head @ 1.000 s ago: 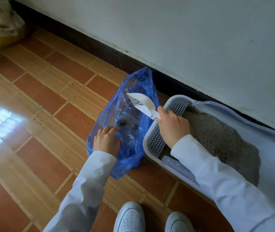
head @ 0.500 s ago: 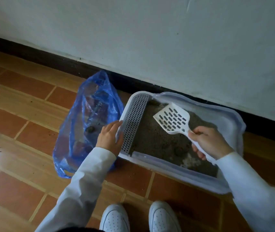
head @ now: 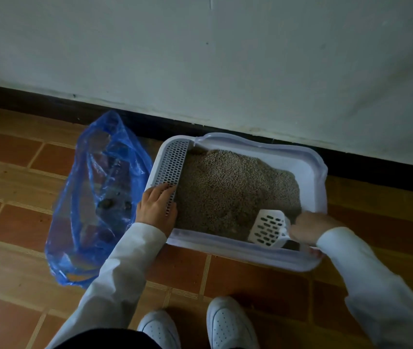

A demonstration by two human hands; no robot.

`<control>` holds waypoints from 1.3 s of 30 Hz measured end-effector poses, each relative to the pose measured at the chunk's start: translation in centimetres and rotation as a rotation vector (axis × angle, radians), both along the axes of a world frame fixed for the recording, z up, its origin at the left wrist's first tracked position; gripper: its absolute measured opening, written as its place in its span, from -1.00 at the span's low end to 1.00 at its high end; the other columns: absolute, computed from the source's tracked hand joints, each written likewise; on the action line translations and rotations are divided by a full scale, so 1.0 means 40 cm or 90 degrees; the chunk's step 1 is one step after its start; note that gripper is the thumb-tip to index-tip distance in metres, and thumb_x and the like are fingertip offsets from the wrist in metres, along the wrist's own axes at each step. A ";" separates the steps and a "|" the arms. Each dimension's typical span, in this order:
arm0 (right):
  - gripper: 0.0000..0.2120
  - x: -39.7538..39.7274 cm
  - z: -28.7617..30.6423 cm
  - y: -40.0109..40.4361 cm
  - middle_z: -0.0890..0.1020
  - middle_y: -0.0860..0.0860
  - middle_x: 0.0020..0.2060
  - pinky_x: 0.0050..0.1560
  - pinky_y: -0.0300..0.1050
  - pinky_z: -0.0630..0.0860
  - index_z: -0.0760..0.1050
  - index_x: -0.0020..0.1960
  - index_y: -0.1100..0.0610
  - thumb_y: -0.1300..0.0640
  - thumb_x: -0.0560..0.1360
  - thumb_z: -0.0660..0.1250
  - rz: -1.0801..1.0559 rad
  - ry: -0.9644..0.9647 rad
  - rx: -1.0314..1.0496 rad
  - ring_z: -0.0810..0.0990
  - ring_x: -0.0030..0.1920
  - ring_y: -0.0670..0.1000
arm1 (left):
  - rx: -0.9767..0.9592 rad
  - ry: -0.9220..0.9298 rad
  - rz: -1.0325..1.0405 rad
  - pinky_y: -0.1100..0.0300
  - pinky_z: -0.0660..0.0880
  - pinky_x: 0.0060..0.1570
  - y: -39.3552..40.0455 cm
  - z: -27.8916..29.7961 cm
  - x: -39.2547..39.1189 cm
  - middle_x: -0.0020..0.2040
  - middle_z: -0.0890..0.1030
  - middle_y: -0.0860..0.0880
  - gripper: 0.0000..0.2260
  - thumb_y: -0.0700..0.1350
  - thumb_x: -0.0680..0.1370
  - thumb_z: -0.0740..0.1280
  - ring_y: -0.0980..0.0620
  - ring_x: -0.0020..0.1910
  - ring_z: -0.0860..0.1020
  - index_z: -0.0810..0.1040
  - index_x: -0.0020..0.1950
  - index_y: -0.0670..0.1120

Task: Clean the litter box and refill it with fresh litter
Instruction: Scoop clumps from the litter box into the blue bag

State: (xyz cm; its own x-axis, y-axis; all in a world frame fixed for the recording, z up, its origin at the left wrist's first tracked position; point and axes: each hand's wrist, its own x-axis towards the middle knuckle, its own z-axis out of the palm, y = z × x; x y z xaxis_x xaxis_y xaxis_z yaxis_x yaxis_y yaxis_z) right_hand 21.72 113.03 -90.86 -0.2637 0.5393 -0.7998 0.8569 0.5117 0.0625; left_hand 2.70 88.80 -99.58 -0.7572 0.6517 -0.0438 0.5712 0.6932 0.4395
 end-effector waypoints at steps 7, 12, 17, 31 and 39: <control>-0.61 -0.059 -0.063 -0.027 0.54 0.12 -0.43 -0.47 -0.21 0.39 0.49 -0.21 0.27 -0.03 0.58 0.16 -0.065 0.062 -0.135 0.46 -0.49 0.06 | 0.017 0.008 -0.004 -0.23 0.51 -0.02 -0.012 0.002 -0.003 0.19 0.58 -0.16 -0.54 0.02 0.45 0.10 -0.31 0.13 0.50 0.57 0.21 -0.14; -0.60 -0.107 -0.092 -0.033 0.56 0.18 -0.20 -0.39 -0.16 0.49 0.44 0.15 0.31 -0.04 0.63 0.11 -0.026 0.078 -0.274 0.52 -0.29 0.12 | 0.020 0.011 0.000 -0.22 0.51 -0.03 -0.021 0.010 0.002 0.17 0.59 -0.16 -0.56 0.02 0.47 0.11 -0.29 0.12 0.52 0.58 0.19 -0.16; -0.77 -0.095 -0.115 -0.012 0.56 0.07 -0.25 -0.24 -0.11 0.51 0.39 0.14 0.20 0.05 0.64 0.12 -0.065 0.105 -0.363 0.55 -0.25 0.06 | 0.028 0.006 0.004 -0.24 0.50 0.01 -0.035 0.008 0.000 0.18 0.58 -0.16 -0.55 0.05 0.47 0.11 -0.29 0.15 0.50 0.56 0.21 -0.14; -0.89 -0.035 -0.072 0.028 0.57 0.14 -0.36 -0.34 -0.07 0.44 0.50 -0.06 0.19 0.21 0.59 0.21 -0.221 0.472 -0.320 0.49 -0.38 0.10 | 0.042 -0.006 0.050 -0.29 0.42 0.13 -0.052 0.021 -0.017 0.23 0.54 -0.15 -0.63 -0.23 0.46 0.38 -0.26 0.22 0.45 0.52 0.27 -0.07; -0.88 -0.045 -0.054 0.009 0.55 0.12 -0.41 -0.27 -0.02 0.37 0.49 -0.08 0.19 0.23 0.59 0.20 -0.277 0.521 -0.299 0.44 -0.41 0.10 | 0.041 -0.011 0.057 -0.26 0.40 0.18 -0.058 0.033 -0.012 0.23 0.54 -0.14 -0.64 -0.20 0.49 0.36 -0.23 0.25 0.43 0.51 0.28 -0.06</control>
